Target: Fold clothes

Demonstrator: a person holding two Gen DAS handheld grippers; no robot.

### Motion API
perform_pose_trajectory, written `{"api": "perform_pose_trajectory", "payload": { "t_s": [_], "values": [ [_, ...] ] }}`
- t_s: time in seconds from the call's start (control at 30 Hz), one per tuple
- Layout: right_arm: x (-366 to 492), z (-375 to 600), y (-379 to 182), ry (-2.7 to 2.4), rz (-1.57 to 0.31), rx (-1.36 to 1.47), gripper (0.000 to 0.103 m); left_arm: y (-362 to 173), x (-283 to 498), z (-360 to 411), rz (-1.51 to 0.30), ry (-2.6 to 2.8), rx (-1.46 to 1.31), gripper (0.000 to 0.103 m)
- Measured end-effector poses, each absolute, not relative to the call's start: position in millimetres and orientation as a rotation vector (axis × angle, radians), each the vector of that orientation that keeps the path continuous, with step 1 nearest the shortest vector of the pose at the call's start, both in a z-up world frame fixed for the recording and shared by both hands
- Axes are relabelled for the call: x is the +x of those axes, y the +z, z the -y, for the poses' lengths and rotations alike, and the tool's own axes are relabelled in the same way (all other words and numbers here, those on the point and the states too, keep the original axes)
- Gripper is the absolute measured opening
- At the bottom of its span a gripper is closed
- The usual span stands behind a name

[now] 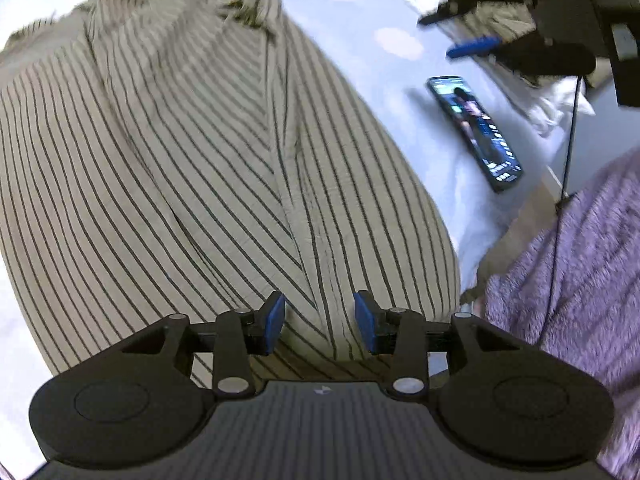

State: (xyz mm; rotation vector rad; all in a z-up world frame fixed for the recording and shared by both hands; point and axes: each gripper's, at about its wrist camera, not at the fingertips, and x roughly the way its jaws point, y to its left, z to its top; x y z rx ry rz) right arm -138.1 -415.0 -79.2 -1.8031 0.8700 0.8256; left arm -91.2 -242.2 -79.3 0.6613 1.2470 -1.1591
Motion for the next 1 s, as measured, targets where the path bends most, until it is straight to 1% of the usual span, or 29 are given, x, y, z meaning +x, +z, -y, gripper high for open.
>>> {"api": "perform_pose_trajectory", "payload": {
  "t_s": [0.13, 0.17, 0.23, 0.27, 0.3, 0.47, 0.63, 0.7, 0.77, 0.87, 1.0],
  "values": [
    [-102.4, 442.3, -89.5, 0.789, -0.882, -1.837, 0.038, -96.3, -89.6, 252.4, -1.328, -1.083, 0.662, 0.036],
    [-94.5, 447.5, -91.2, 0.785, -0.874, -1.837, 0.038, -99.9, -89.7, 254.3, -1.344, -1.073, 0.664, 0.034],
    [-76.4, 456.9, -95.3, 0.775, -0.842, -1.827, 0.038, -107.6, -89.2, 256.9, -1.378, -1.064, 0.669, 0.028],
    [-66.7, 460.7, -97.3, 0.774, -0.825, -1.824, 0.038, -111.8, -89.3, 257.8, -1.397, -1.067, 0.675, 0.019],
    [-56.3, 464.7, -98.4, 0.779, -0.808, -1.823, 0.038, -115.5, -89.8, 258.4, -1.412, -1.069, 0.679, 0.014],
    [-5.3, 488.0, -107.0, 0.815, -0.759, -1.857, 0.038, -125.1, -90.9, 257.6, -1.455, -1.064, 0.664, 0.005],
    [44.1, 511.4, -119.6, 0.798, -0.688, -1.930, 0.042, -127.8, -88.3, 255.1, -1.476, -1.050, 0.618, 0.003],
    [61.9, 520.0, -124.2, 0.790, -0.665, -1.948, 0.046, -129.1, -88.4, 252.9, -1.480, -1.044, 0.600, 0.003],
    [74.4, 527.0, -129.6, 0.787, -0.644, -1.969, 0.054, -130.1, -86.3, 249.6, -1.488, -1.039, 0.575, 0.003],
    [83.7, 536.3, -135.7, 0.782, -0.613, -2.000, 0.060, -131.3, -81.8, 247.1, -1.510, -1.035, 0.534, 0.003],
    [95.9, 542.8, -150.4, 0.764, -0.542, -2.032, 0.060, -130.3, -76.4, 242.6, -1.523, -1.036, 0.510, 0.002]
  ]
}}
